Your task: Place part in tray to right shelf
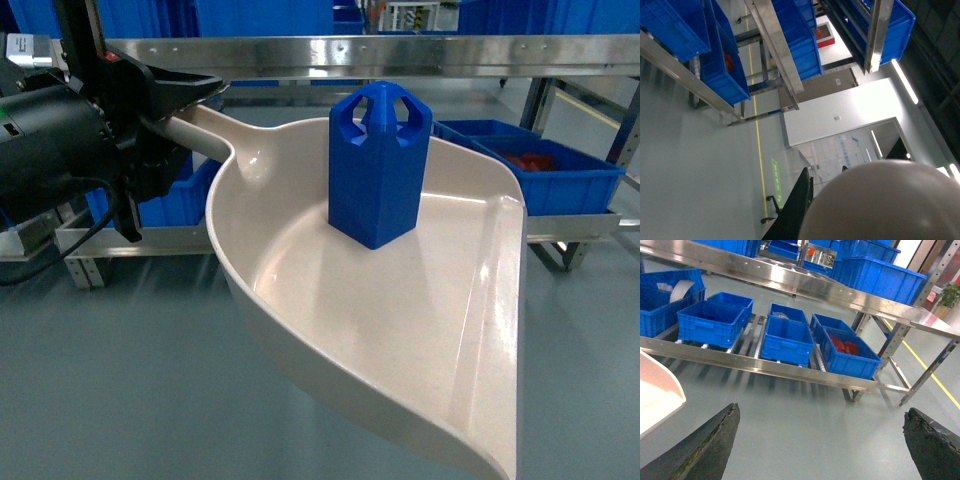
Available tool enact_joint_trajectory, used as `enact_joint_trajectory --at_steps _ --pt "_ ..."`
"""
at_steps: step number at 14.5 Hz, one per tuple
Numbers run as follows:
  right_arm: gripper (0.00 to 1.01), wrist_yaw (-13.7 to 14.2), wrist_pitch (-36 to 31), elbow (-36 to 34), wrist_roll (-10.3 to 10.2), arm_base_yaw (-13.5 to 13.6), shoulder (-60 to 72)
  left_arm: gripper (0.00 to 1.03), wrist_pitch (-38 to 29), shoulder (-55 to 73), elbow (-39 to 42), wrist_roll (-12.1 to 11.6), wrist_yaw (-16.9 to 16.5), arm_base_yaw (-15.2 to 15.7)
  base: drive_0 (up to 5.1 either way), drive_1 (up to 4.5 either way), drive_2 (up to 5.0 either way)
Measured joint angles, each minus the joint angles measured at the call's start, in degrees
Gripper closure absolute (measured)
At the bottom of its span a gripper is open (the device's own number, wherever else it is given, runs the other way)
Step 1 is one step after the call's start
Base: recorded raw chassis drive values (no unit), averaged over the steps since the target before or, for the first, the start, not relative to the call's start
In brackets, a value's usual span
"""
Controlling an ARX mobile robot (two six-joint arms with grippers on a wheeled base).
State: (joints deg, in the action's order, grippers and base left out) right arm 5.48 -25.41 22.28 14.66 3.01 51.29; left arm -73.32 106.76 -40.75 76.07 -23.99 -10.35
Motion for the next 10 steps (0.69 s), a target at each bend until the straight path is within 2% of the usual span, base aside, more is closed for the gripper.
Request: enact_joint_trajectory --at_steps 10 --pt "0.03 0.0 -0.1 0.0 0.0 0.0 0.0 0.90 0.0 0.0 0.0 0.0 -0.1 -0.3 0.0 0.00 0.0"
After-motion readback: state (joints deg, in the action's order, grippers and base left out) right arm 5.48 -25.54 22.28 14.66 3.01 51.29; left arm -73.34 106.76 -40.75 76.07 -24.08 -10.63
